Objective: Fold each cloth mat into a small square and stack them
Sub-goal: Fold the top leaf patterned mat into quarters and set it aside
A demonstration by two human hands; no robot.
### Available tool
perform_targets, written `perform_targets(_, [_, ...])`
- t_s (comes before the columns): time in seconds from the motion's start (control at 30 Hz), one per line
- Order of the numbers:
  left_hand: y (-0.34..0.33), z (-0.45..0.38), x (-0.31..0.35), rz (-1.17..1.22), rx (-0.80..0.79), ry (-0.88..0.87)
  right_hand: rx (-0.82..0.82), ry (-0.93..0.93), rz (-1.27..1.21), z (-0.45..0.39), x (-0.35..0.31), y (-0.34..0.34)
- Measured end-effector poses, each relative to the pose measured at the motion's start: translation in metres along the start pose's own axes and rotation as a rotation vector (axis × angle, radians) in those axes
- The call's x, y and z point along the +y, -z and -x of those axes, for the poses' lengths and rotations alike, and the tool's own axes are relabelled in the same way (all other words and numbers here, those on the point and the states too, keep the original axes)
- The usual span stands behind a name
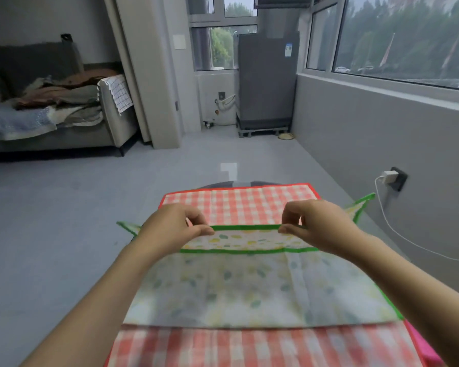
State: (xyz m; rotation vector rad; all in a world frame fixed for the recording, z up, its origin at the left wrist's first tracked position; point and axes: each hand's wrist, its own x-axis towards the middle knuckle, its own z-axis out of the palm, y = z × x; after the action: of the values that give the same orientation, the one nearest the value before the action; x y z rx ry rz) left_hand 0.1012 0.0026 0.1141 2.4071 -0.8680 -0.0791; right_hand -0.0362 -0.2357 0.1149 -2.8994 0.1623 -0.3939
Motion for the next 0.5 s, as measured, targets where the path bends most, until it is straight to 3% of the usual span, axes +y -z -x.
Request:
perform_targets(0.2, [-0.034, 0.058, -0.012, -0.031, -0.08, 0.033, -0.159, 0.011, -0.004, 0.051, -0.006, -0.035])
perform_targets(0.5, [-0.065, 0.079, -0.034, -0.17, -0.344, 0.008, -0.337, 0.081, -0.055, 0.081, 0.001, -0.082])
